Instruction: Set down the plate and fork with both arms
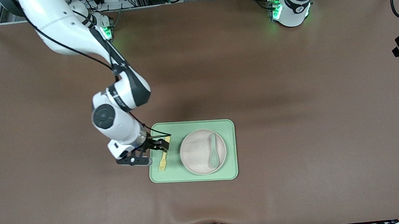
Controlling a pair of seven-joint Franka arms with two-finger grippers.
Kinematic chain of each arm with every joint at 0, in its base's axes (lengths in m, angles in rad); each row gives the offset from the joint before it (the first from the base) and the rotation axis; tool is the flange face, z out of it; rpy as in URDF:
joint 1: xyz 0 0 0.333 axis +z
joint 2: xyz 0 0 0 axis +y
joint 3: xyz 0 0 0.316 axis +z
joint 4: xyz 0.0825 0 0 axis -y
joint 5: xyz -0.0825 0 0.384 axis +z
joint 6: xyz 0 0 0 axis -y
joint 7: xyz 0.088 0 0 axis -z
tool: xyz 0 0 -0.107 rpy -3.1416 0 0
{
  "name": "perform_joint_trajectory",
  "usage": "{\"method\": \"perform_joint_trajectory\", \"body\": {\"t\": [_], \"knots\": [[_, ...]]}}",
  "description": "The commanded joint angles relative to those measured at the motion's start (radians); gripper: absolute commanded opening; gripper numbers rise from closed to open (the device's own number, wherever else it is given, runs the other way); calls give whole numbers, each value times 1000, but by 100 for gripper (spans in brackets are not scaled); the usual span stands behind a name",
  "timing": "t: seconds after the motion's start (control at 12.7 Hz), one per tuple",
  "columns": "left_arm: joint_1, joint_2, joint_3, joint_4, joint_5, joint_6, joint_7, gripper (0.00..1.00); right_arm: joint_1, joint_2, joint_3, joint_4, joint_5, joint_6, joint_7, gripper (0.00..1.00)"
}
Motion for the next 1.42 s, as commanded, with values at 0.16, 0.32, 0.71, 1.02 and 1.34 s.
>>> {"method": "perform_joint_trajectory", "body": {"t": [0.16,0.32,0.71,1.02,1.34], "knots": [[3,-22,-7,-12,-14,-10,14,100,-134,-230,10,-41,4,-225,-152,100],[3,-22,-9,-11,-14,-10,14,100,-191,-312,9,-42,4,-346,-216,100],[10,-22,-7,-12,-42,-10,14,100,-333,-505,1,-41,-23,-610,-380,100],[13,-14,-6,-6,-43,-9,24,100,-370,-600,-5,-21,-98,-763,-437,100],[14,-17,-1,-6,-43,-30,24,100,-363,-631,4,15,-104,-854,-436,100]]}}
